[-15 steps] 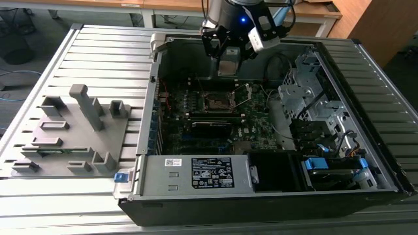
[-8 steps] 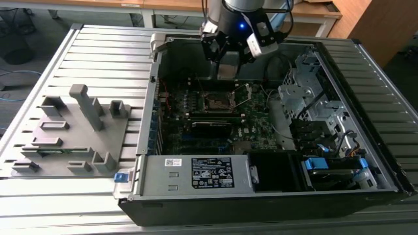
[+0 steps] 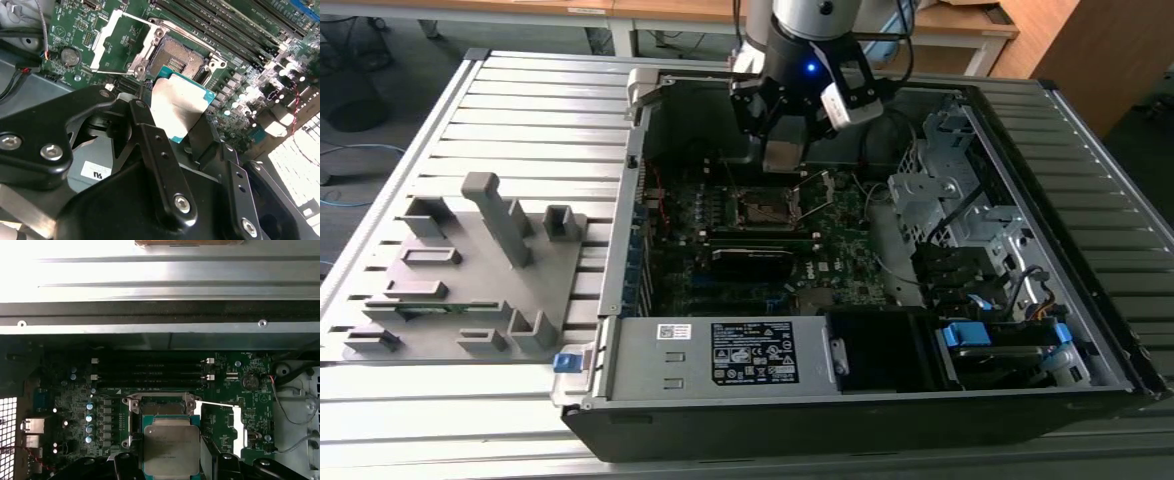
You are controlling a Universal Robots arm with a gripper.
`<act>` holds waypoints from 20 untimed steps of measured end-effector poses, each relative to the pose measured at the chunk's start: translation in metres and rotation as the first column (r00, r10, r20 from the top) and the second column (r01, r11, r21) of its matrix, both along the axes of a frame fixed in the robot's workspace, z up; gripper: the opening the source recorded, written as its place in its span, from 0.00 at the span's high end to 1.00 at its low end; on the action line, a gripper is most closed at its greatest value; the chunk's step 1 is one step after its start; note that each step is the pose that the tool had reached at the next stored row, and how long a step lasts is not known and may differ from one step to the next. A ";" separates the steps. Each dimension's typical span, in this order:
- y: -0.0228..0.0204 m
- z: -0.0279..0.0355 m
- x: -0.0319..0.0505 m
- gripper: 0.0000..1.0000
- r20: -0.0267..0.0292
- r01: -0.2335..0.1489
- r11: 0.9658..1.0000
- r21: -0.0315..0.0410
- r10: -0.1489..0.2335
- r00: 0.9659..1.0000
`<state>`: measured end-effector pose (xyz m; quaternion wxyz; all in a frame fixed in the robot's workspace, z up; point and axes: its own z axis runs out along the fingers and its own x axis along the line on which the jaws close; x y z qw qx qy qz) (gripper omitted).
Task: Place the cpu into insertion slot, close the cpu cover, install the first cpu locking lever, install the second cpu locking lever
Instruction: 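Place the cpu into insertion slot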
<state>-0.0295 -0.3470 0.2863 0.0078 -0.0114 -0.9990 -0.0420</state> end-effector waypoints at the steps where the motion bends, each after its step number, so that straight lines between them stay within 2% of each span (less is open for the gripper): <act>1: 0.0000 -0.0001 0.0000 0.46 0.000 0.000 1.000 0.000 0.000 1.000; 4: 0.0000 -0.0002 0.0000 0.46 0.000 0.000 1.000 -0.003 0.000 1.000; 7: 0.0000 -0.0013 0.0000 0.46 -0.001 0.000 1.000 -0.029 0.000 1.000; 8: 0.0000 -0.0023 0.0000 0.46 -0.001 0.000 0.999 -0.032 0.000 1.000; 17: 0.0000 -0.0172 -0.0002 0.46 -0.001 0.000 0.999 -0.033 0.000 1.000; 20: 0.0000 -0.0184 -0.0002 0.46 -0.001 0.000 0.999 -0.033 0.000 1.000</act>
